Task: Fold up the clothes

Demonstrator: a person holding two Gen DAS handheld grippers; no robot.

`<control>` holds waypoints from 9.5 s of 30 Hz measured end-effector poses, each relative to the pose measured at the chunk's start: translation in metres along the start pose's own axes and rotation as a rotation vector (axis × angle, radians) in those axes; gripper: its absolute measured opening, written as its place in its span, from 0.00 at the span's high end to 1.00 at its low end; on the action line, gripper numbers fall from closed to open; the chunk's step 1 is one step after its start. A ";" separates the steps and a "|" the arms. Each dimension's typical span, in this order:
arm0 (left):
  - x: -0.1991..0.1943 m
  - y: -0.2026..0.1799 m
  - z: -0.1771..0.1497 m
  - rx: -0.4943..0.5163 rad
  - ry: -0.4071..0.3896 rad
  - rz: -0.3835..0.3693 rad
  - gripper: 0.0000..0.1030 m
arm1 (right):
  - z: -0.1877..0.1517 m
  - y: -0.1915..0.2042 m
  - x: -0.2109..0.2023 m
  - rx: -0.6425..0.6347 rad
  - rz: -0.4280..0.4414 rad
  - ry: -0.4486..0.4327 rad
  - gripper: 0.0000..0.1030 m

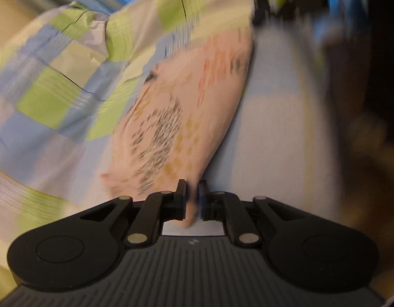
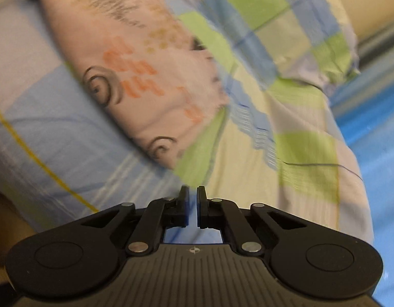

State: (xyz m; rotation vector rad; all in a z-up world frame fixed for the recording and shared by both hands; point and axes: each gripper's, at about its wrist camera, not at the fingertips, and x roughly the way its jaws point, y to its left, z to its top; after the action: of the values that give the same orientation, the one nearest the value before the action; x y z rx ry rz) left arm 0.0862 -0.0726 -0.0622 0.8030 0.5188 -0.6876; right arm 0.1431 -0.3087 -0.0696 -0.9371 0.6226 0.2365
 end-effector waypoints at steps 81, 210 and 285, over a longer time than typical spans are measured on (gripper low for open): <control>0.130 0.133 -0.002 -0.819 -0.024 0.179 0.98 | 0.078 -0.087 0.126 0.759 0.468 -0.236 1.00; -0.020 0.027 -0.019 -0.088 -0.047 0.050 0.79 | 0.035 -0.027 -0.013 0.448 0.452 -0.266 0.69; 0.004 -0.011 0.008 0.087 0.005 0.106 0.61 | 0.019 0.010 -0.040 0.201 0.235 -0.311 0.45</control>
State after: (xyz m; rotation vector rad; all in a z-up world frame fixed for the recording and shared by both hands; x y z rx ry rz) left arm 0.0819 -0.0856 -0.0649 0.9077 0.4499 -0.6140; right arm 0.1142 -0.2847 -0.0442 -0.6164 0.4575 0.5094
